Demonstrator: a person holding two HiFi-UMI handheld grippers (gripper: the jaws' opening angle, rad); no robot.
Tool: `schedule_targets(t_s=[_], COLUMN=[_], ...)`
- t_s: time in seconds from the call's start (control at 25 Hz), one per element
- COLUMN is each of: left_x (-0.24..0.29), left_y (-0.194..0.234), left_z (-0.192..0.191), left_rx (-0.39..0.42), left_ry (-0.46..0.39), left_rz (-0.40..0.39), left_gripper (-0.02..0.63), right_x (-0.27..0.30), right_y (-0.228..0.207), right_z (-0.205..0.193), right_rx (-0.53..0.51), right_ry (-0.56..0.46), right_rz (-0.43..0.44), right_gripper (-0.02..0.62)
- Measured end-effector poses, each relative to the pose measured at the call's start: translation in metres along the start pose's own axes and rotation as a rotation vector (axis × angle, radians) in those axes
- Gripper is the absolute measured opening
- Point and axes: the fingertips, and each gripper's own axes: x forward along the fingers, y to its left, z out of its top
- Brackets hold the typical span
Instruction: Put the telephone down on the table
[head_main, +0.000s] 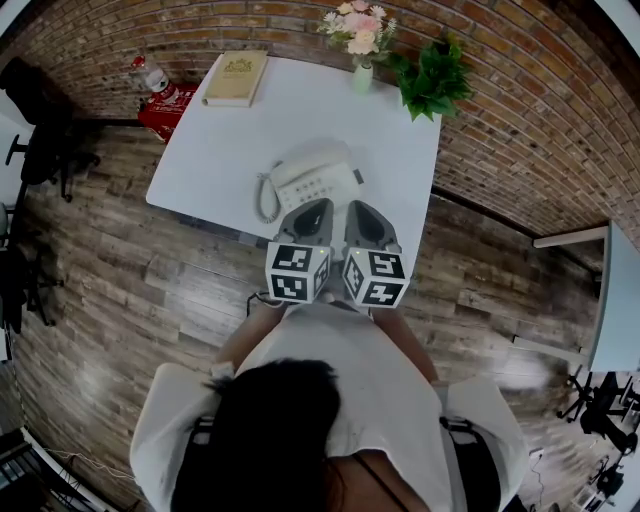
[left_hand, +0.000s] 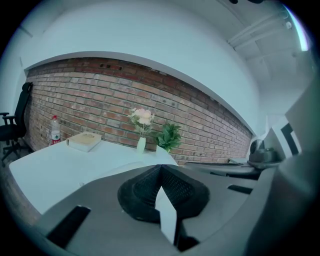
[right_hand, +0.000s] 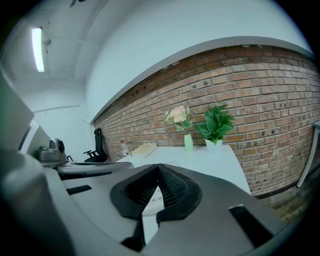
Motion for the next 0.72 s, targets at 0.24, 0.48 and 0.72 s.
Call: schedule_targets(t_s=[0.24, 0.48, 0.72], left_x=[-0.003, -0.005, -0.006], left_y=[0.001, -0.001, -0.005], left_z=[0.000, -0.004, -0.007], left_rx=[0.006, 0.011, 0.006], left_ry=[-0.006, -0.002, 0.001], left_rz=[0.018, 0.028, 0.035], left_gripper=[0.025, 0.025, 0.025], right_x=[-0.006, -0.010, -0.015], right_y=[0.002, 0.002, 0.001], right_z=[-0.001, -0.002, -0.006], right_rx=[-0.016, -0.021, -0.028], right_ry=[-0.002, -0.005, 0.003], right_rz=[0.019, 0.027, 0.038], right_gripper=[0.025, 0.025, 0.025])
